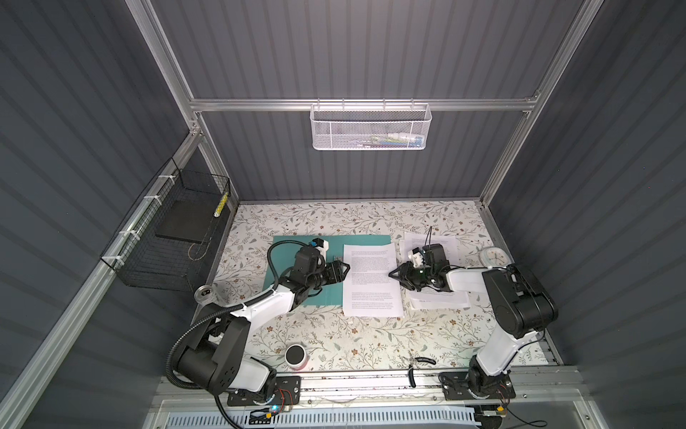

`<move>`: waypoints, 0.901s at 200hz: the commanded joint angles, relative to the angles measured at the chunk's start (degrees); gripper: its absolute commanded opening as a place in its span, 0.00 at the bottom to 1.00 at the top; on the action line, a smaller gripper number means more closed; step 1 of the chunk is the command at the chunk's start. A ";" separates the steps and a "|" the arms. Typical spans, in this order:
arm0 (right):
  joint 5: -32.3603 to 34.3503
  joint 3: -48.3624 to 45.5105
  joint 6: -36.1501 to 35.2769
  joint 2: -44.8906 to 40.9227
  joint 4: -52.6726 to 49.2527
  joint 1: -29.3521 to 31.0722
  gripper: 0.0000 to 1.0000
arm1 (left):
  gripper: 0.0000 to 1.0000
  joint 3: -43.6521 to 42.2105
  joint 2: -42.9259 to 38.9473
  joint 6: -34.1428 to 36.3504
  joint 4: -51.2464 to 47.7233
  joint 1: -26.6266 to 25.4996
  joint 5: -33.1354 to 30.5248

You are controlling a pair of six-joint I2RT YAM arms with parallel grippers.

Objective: Put the files into the folder

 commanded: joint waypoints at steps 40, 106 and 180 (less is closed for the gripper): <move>-2.16 4.58 -1.74 4.31 -3.46 1.11 0.29 | 0.66 -0.88 4.76 -1.10 3.98 0.35 1.89; -3.27 6.30 -2.18 6.53 -3.63 1.63 0.35 | 0.65 -0.45 10.23 -1.45 7.03 0.52 2.44; -4.24 8.68 -2.82 9.31 -4.66 2.30 0.33 | 0.65 1.09 9.97 -1.08 6.01 0.87 3.06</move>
